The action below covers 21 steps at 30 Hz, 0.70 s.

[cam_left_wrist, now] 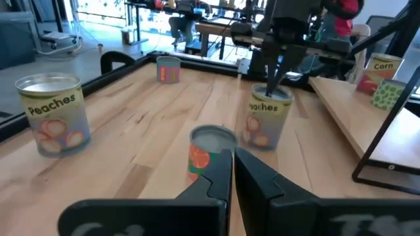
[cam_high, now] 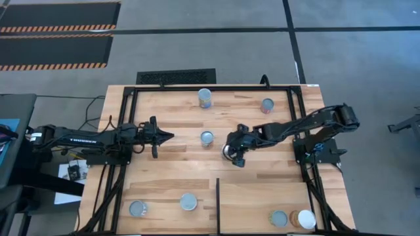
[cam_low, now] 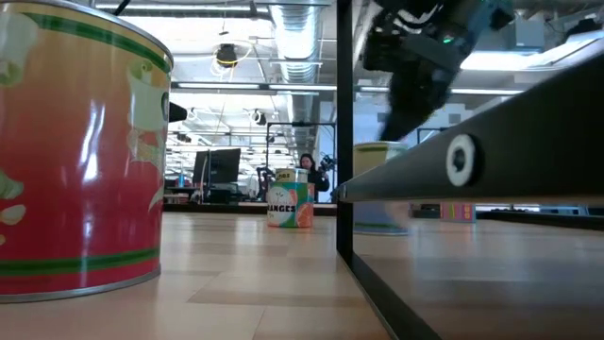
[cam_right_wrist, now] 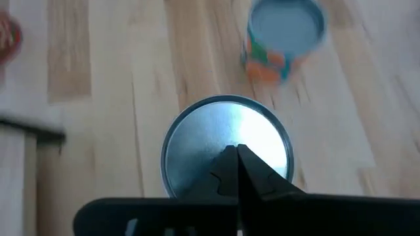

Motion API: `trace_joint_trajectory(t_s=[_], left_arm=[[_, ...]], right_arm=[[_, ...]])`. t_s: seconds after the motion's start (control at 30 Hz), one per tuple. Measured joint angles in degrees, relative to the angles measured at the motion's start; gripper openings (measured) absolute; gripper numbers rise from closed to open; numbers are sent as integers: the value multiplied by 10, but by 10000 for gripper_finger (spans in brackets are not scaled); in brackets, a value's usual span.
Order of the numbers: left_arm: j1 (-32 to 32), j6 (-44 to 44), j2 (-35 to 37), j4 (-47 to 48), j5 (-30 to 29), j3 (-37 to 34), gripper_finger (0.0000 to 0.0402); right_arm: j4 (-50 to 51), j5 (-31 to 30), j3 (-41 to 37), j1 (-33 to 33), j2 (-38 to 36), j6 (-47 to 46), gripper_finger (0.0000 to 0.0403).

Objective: Pick and place cans onto a shelf
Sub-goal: Put the bottom canned peaches on the shelf

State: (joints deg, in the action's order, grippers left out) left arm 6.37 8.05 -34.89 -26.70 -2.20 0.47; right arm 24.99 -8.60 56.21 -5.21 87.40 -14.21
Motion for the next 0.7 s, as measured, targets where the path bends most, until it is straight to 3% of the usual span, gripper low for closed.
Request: trace_joint_trajectory(t_s=[0.17,0.33,0.7], left_arm=[[0,2,1,4,-3,0,6],[0,2,0,5,-9,0,6],[0,4,0,4,-12,0,6]], right_arm=[[74,-1,5,0,-26,-29,6],[67,-3,6,0,-49,-25,20],[160,-3,59,-37,-63,-28,141]])
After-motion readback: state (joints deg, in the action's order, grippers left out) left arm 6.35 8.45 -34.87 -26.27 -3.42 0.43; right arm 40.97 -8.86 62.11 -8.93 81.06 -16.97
